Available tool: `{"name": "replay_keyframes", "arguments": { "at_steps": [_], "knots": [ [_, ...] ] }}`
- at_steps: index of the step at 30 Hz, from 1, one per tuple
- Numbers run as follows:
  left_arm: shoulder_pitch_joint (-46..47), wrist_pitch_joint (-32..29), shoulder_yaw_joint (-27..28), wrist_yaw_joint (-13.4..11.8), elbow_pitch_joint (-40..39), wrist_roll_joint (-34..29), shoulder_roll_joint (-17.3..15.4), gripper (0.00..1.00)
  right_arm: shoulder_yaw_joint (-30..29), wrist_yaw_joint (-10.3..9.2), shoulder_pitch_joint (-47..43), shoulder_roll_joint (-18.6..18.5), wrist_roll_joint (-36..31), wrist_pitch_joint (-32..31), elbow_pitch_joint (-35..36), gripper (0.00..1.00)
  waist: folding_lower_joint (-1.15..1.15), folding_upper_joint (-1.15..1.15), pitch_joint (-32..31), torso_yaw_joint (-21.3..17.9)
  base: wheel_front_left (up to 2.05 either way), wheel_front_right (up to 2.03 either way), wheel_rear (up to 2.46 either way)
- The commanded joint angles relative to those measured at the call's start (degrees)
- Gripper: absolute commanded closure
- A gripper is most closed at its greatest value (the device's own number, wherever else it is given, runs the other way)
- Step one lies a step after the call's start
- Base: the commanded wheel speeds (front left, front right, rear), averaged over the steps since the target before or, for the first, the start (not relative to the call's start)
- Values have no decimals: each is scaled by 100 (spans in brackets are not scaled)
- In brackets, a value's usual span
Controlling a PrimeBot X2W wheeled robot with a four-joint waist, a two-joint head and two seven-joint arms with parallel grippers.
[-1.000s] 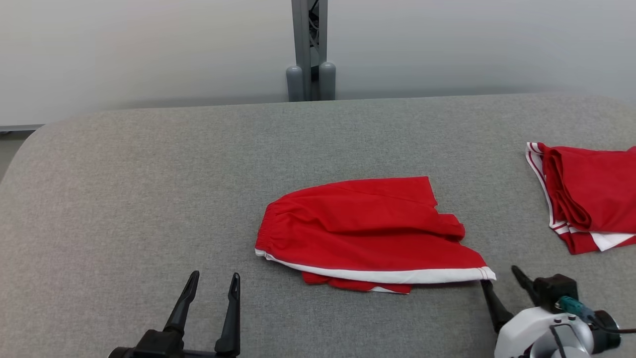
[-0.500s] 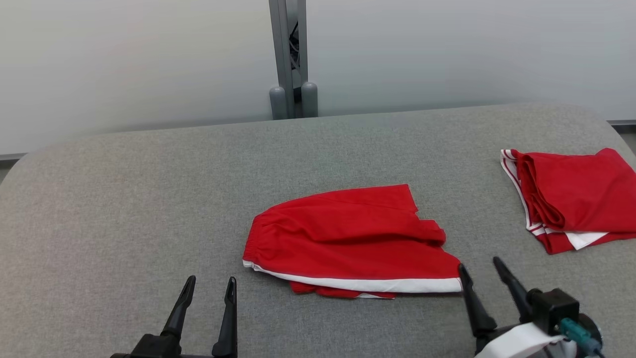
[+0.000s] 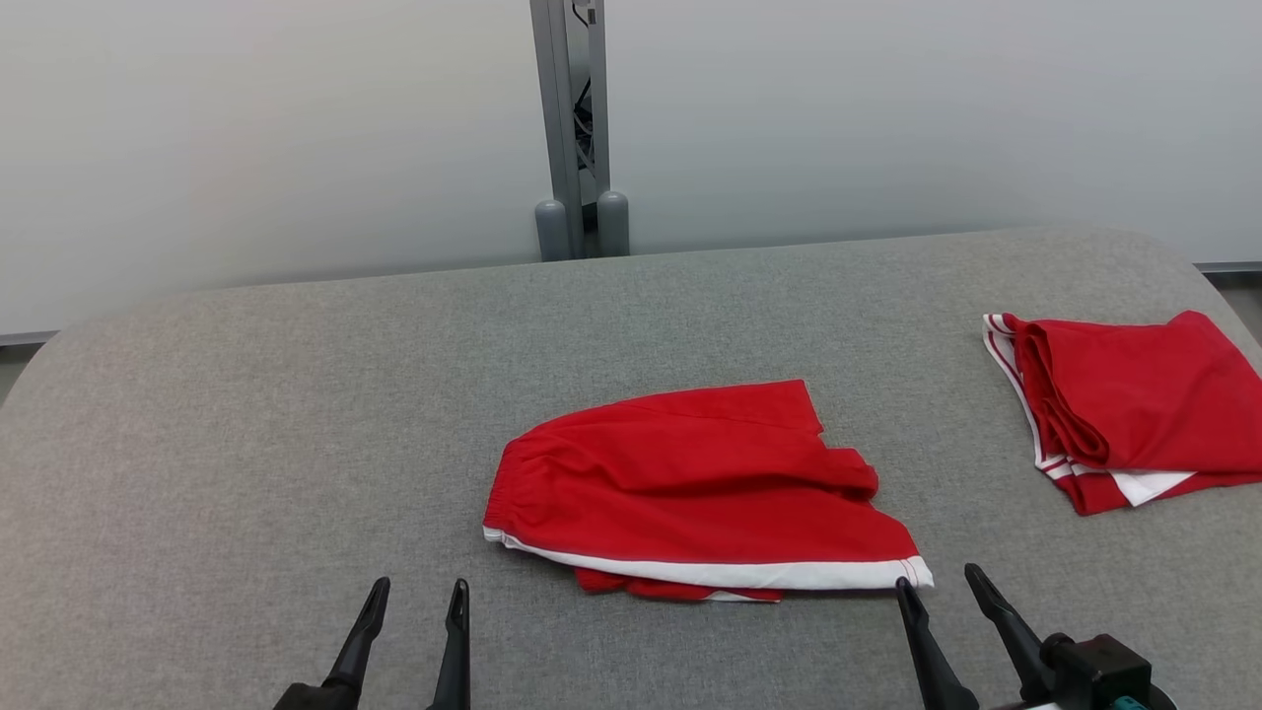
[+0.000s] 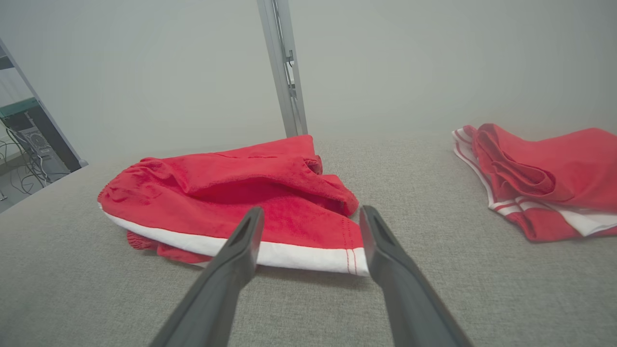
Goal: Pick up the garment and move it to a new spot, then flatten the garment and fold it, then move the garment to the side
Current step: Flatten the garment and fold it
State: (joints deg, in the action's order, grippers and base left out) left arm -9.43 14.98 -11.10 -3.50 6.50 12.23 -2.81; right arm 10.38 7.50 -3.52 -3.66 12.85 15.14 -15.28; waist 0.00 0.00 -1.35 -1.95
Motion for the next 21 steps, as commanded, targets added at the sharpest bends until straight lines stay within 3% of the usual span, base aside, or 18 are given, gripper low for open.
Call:
{"name": "replay_keyframes", "arguments": {
  "at_steps": [1,8,21],
  "knots": [
    [-21,18,15,36,22,-17,-20,0,-5,-2,-20,-11,22,6,18,0,0,0,-8,1,0,0,0],
    [162,18,-59,191,448,-76,-19,0,29,-2,5,-18,11,6,-11,0,0,0,18,14,0,0,0],
    [2023,18,-135,723,2892,-190,-27,0,293,-2,385,-136,82,6,-30,0,0,0,440,-121,0,0,0]
  ]
}}
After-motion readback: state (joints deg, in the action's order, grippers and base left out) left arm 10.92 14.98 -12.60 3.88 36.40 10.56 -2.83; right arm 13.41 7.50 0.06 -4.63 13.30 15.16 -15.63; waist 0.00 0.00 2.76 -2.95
